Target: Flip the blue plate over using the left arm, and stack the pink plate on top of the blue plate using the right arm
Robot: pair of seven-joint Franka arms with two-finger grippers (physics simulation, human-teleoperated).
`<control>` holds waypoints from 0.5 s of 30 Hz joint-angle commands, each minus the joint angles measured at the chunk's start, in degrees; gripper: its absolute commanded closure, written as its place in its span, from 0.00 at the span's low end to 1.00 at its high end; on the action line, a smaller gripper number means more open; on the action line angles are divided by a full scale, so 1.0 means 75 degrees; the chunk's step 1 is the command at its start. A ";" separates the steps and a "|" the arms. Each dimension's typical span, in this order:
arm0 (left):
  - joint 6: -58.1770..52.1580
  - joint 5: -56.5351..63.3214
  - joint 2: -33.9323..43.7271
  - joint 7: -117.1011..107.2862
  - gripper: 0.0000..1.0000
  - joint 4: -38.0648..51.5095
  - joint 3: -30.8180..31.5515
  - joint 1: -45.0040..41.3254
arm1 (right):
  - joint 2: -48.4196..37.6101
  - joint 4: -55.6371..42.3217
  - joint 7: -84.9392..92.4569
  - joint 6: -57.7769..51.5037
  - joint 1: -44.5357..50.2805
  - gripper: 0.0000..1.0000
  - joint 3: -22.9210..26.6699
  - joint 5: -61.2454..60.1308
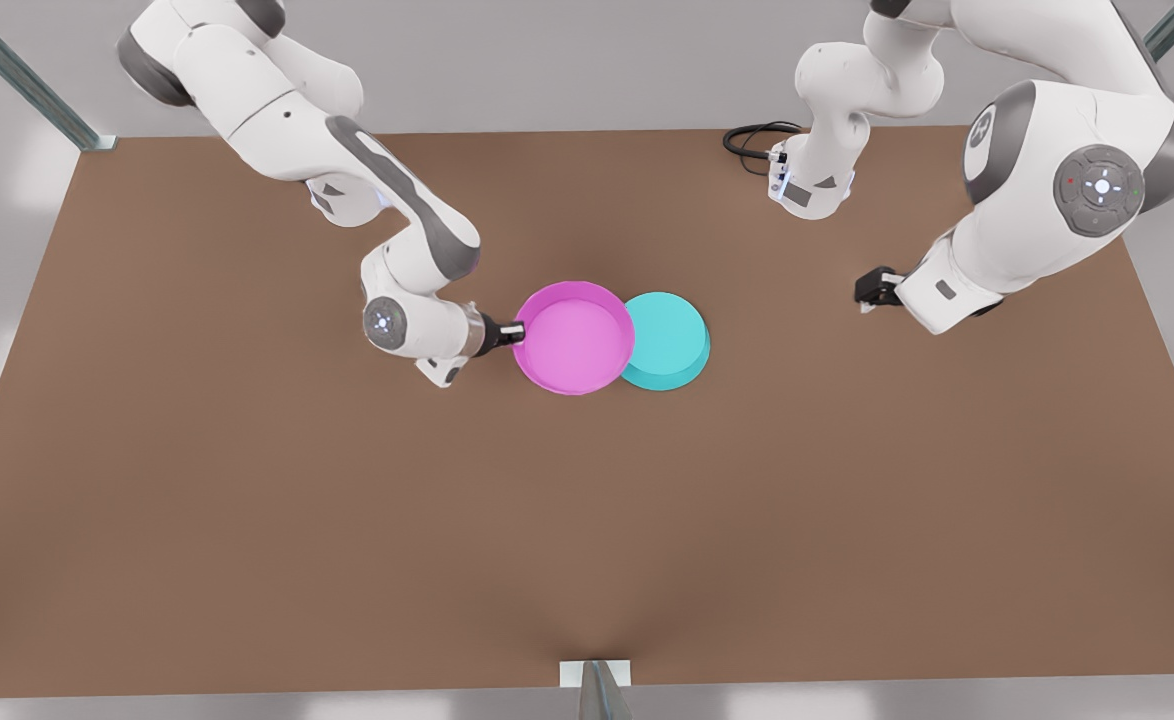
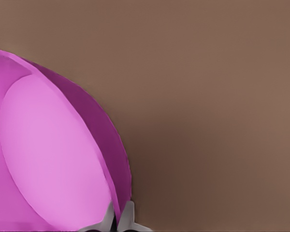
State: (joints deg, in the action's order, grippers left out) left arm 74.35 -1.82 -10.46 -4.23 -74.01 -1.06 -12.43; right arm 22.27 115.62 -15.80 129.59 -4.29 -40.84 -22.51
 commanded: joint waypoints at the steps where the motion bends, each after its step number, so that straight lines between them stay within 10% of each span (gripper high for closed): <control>1: 0.0001 -0.0027 0.0001 0.0013 0.00 0.0001 0.0000 0.0004 | 0.0007 -0.0041 -0.0049 0.0065 0.0173 0.79 0.0125 -0.0009; 15: -0.0011 -0.0097 -0.0011 -0.0057 0.00 0.0001 -0.0011 0.0133 | 0.1109 -0.2080 -0.1092 0.0218 0.4100 0.79 0.2961 -0.0971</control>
State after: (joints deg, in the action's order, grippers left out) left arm 74.27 -2.63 -10.55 -4.66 -74.00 -1.14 -11.43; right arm 30.81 99.80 -23.74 131.39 26.95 -18.35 -30.25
